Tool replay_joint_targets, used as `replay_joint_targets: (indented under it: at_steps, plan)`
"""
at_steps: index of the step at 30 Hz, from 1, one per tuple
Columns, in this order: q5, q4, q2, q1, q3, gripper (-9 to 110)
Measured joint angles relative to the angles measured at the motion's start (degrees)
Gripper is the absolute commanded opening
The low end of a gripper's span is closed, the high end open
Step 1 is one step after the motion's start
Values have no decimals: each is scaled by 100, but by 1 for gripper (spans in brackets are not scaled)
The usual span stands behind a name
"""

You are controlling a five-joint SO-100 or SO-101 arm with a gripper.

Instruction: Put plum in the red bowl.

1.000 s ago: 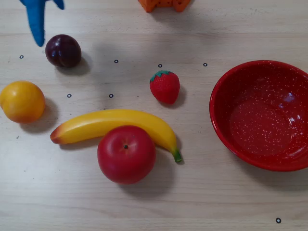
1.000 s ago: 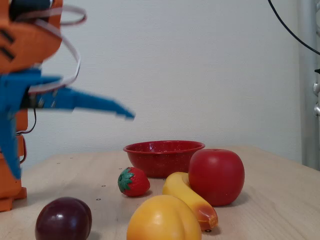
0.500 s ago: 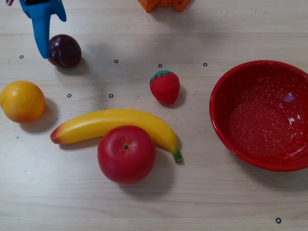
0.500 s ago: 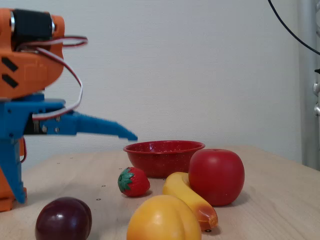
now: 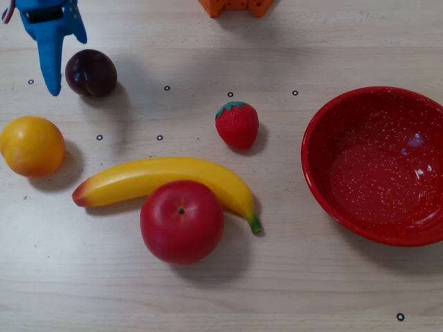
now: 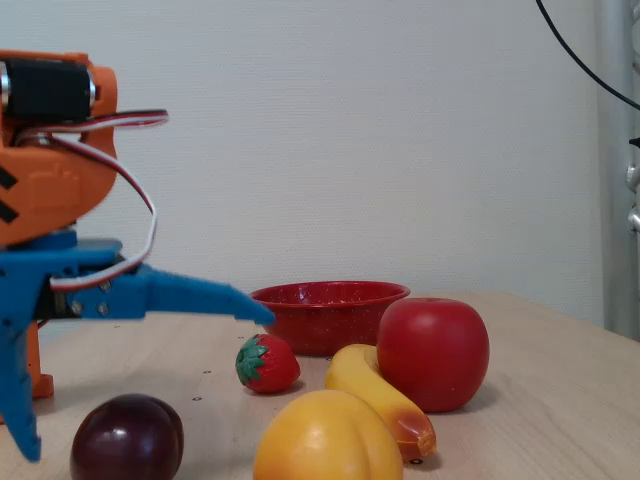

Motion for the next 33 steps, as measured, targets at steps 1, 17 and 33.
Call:
replay_joint_targets:
  at_steps: [1,17,33]
  plan:
    - [18,-44,-70,26,9,75]
    - [26,-141,-123,26,352,74]
    - [18,-369,-123,202,352,72]
